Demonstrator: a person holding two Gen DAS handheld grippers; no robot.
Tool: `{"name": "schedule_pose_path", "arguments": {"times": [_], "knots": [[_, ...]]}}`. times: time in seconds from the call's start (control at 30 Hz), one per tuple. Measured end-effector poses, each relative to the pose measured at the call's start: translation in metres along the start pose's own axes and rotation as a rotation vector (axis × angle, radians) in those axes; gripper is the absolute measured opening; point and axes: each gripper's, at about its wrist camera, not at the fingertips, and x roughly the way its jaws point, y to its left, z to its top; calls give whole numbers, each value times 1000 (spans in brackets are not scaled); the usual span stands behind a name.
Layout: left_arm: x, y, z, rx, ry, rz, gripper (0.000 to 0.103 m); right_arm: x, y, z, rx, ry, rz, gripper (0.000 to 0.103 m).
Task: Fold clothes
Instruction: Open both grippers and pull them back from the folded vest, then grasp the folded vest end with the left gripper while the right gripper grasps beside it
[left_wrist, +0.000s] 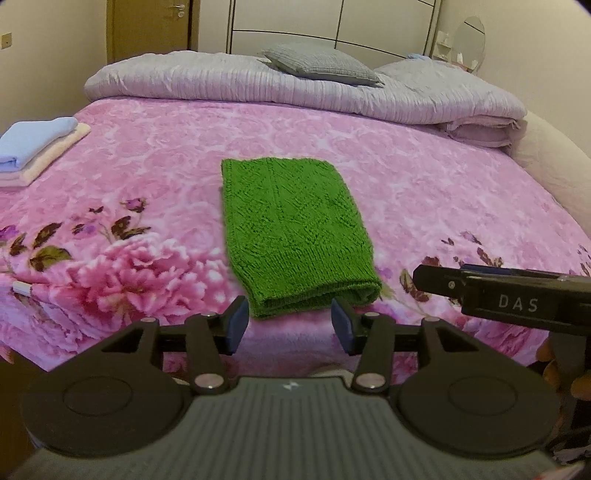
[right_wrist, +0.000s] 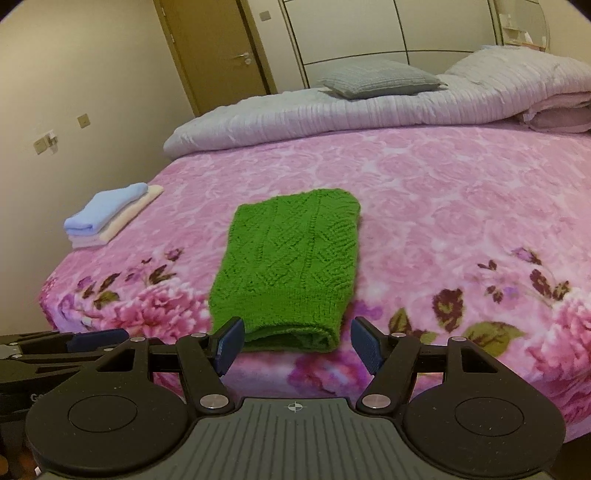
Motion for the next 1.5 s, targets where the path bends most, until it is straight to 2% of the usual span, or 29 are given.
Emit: {"name": "schedule_pose_path", "arguments": {"times": [0.2, 0.33, 0.4, 0.73, 0.87, 1.03, 1.13, 1.3, 1.4, 1.5], "knots": [[3, 11, 4, -32, 6, -21, 46, 7, -5, 1, 12, 5, 14, 67], [14, 30, 9, -123, 34, -72, 46, 15, -19, 1, 52, 23, -2, 68], [21, 39, 11, -155, 43, -71, 46, 21, -27, 3, 69, 36, -20, 68], [67, 61, 29, -230, 78, -115, 47, 59, -41, 23, 79, 92, -54, 67], [91, 76, 33, -304, 104, -140, 47, 78, -45, 30, 83, 112, -48, 68], [120, 108, 29, -477, 138, -203, 48, 104, -70, 29, 202, 156, 39, 68], [136, 126, 22, -606, 147, -239, 48, 114, -96, 24, 333, 159, 118, 67], [158, 148, 8, -826, 143, -354, 50, 128, -134, 16, 566, 147, 249, 67], [169, 153, 0, -906, 150, -376, 50, 136, -148, 13, 668, 149, 306, 67], [177, 157, -6, -951, 158, -372, 51, 144, -153, 13, 709, 159, 320, 67]]}}
